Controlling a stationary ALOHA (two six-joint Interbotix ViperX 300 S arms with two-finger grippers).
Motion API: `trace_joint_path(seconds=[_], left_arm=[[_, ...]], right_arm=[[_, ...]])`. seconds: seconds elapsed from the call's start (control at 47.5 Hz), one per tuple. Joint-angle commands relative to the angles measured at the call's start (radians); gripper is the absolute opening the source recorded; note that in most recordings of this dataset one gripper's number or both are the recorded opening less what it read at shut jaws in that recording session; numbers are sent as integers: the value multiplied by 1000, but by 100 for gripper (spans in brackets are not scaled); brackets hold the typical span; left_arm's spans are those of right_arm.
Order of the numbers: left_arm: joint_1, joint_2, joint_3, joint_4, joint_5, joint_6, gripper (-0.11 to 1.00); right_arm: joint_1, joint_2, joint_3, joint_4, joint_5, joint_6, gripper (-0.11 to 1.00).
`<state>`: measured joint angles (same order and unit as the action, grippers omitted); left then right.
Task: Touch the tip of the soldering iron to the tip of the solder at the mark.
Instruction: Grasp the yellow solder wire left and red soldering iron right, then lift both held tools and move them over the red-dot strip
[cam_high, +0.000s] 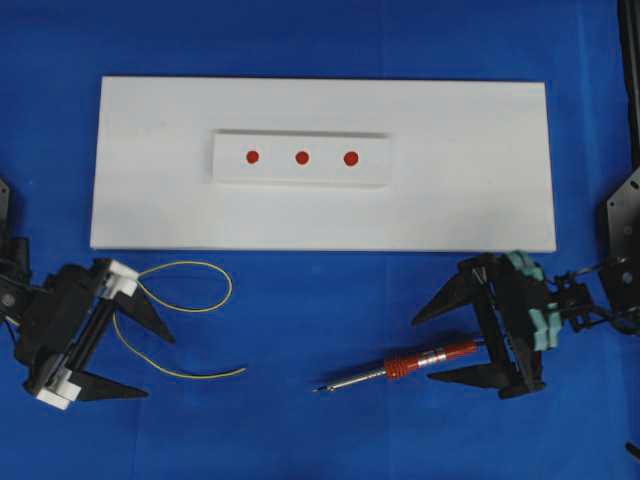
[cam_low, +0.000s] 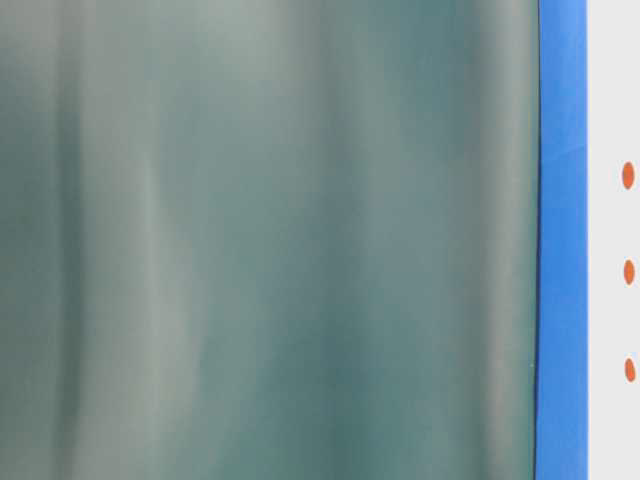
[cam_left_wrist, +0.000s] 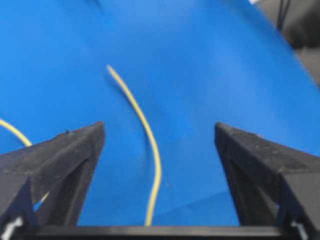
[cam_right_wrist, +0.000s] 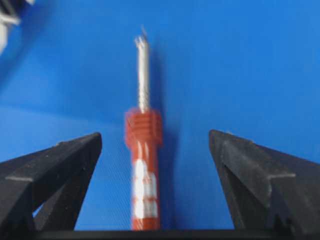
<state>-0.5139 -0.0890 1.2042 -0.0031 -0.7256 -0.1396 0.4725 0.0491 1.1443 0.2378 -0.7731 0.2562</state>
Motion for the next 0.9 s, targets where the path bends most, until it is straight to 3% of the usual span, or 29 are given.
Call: trace_joint_path(seconds=[0.0, 0.274, 0.463, 0.652, 0.821, 0.884], left_arm=[[-18, 94, -18, 0, -89, -9, 85], [-20, 221, -58, -2, -129, -14, 84], [-20, 221, -54, -8, -126, -14, 76], [-18, 221, -57, -8, -55, -12, 52], [-14, 222, -75, -8, 15, -11, 13], [-8, 222, -81, -8, 25, -11, 3]], right_arm=[[20, 51, -34, 51, -21, -5, 89], [44, 144, -57, 115, -23, -8, 86], [51, 175, -63, 118, -25, -9, 79], [67, 201, -61, 115, -37, -14, 66], [74, 195, -51, 92, -57, -28, 23], [74, 198, -54, 89, -55, -34, 12]])
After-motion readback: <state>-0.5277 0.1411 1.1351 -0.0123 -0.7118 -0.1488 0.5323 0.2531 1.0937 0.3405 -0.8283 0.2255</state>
